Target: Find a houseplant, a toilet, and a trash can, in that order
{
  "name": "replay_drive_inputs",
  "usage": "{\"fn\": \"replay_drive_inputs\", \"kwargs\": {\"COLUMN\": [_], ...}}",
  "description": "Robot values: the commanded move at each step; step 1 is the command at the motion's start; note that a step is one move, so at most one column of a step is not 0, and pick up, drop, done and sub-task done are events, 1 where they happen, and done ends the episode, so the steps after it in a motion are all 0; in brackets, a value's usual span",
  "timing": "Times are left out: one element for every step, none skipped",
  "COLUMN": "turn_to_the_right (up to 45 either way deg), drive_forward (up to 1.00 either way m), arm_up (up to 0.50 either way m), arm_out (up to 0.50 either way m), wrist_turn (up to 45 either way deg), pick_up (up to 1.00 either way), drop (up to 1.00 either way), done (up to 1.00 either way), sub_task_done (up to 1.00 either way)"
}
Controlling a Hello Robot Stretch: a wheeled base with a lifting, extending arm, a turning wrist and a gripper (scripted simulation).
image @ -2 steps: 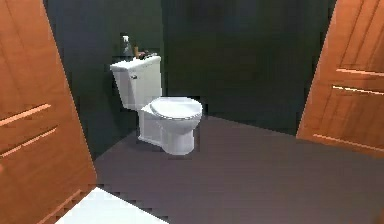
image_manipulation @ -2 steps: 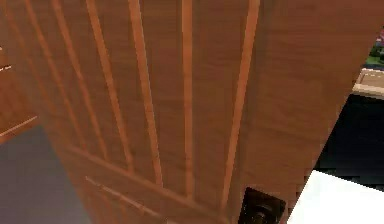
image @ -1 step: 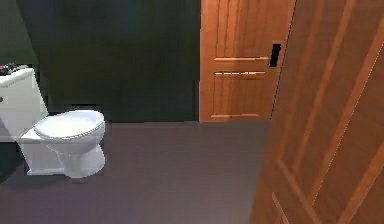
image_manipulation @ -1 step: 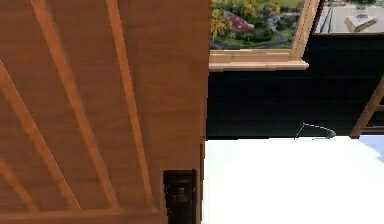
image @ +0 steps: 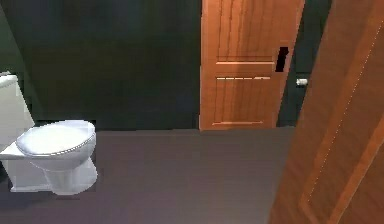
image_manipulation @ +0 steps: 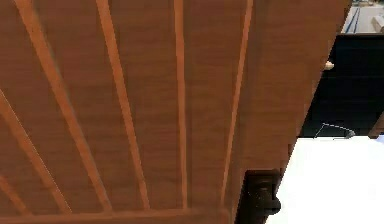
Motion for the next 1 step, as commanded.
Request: {"fn": "replay_drive_inputs", "kwargs": {"turn_to_the_right": [-45.0], "drive_forward": [0.0], "arm_up": [0.0], "arm_out": [0.0], "wrist_turn": [0.0], "pick_up": [0.0], "drop": [0.0], "done": [0.0], "sub_task_done": [0.0]}}
